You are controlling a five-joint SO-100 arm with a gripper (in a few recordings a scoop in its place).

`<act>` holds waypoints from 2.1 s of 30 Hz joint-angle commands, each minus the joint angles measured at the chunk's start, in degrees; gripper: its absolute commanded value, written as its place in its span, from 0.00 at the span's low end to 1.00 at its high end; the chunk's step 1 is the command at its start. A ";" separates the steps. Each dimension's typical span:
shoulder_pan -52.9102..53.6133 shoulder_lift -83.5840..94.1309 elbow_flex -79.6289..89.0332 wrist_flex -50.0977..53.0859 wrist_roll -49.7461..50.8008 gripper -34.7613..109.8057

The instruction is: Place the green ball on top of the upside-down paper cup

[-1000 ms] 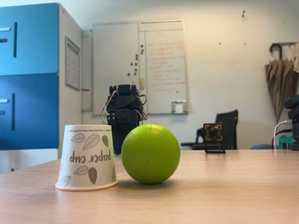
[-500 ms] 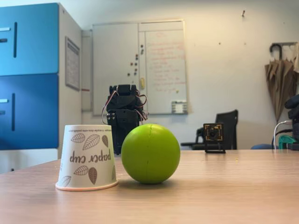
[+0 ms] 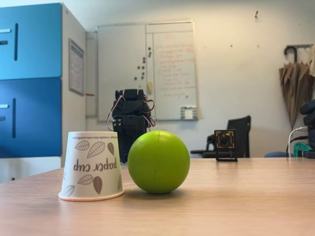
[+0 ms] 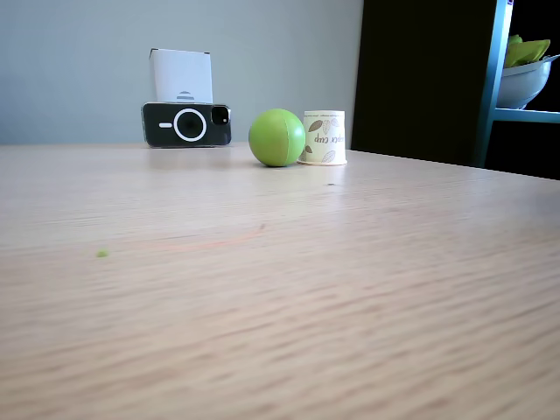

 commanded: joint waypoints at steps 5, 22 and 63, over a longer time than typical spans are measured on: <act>0.26 0.09 0.00 0.44 -0.35 0.24; 0.26 0.09 0.00 0.44 -0.35 0.24; -13.97 -85.61 -89.56 -0.88 -58.10 0.45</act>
